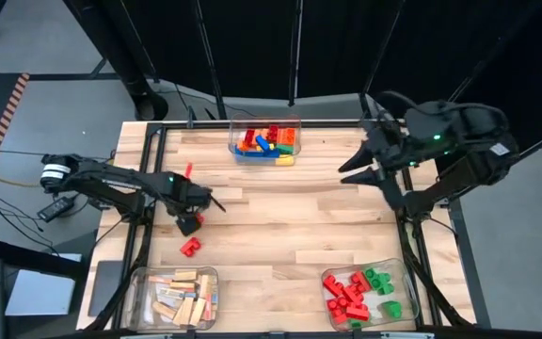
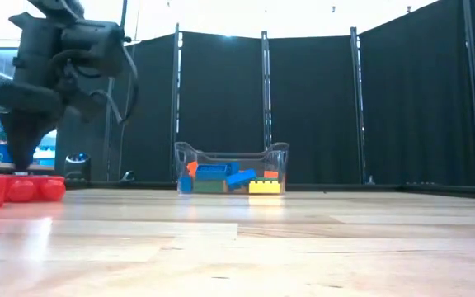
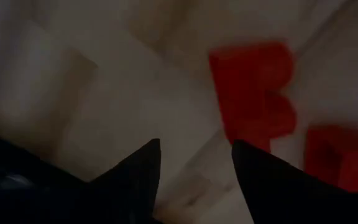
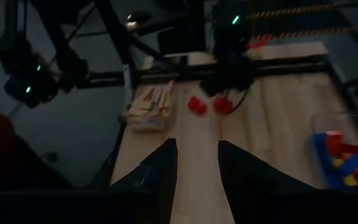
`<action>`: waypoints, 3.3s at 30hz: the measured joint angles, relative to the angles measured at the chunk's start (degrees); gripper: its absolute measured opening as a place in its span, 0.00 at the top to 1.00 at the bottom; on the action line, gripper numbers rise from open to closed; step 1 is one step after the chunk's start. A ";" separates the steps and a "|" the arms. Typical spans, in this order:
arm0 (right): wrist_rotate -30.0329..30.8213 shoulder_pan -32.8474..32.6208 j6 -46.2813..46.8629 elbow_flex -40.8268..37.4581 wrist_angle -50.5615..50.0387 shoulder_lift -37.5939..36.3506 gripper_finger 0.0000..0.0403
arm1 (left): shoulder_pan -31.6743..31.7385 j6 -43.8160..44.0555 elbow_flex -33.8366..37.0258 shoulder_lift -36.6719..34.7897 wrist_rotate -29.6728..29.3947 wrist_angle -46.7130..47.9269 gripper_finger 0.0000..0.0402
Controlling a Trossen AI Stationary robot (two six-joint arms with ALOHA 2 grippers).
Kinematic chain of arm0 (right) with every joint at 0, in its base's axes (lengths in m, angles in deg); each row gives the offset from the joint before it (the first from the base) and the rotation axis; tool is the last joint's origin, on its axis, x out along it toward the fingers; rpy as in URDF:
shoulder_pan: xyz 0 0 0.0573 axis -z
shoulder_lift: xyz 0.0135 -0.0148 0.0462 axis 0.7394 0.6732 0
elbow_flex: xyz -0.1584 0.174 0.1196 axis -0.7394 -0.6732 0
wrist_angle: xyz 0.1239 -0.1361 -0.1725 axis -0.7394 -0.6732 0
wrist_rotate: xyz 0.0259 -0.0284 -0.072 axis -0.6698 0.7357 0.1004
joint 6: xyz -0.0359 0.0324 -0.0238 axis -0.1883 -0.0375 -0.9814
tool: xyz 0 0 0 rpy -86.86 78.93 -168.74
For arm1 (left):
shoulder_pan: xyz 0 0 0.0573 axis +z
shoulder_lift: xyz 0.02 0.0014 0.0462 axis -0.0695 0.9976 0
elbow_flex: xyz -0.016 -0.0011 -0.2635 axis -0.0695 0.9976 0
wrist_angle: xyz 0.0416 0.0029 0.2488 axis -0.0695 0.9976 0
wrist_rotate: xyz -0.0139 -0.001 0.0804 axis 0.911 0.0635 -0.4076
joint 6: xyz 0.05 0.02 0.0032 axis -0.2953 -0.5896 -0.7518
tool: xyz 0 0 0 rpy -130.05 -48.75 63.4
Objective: Sort blocks by size
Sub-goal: Move the 2-stud red game piece to the center, then put the 2-stud red game piece into the bottom right transparent bin
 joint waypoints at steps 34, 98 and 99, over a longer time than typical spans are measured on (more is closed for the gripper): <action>2.80 -3.09 -0.02 -0.20 -8.90 6.22 0.68 | -20.39 27.08 -16.74 13.62 0.16 5.95 0.59; 11.63 -5.11 15.22 -26.85 33.19 34.99 0.48 | -16.17 29.17 -8.44 -19.82 -13.58 -30.11 0.60; 11.50 -4.65 15.84 -26.45 33.70 35.97 0.44 | -16.46 29.16 -8.44 -20.50 -13.86 -29.47 0.60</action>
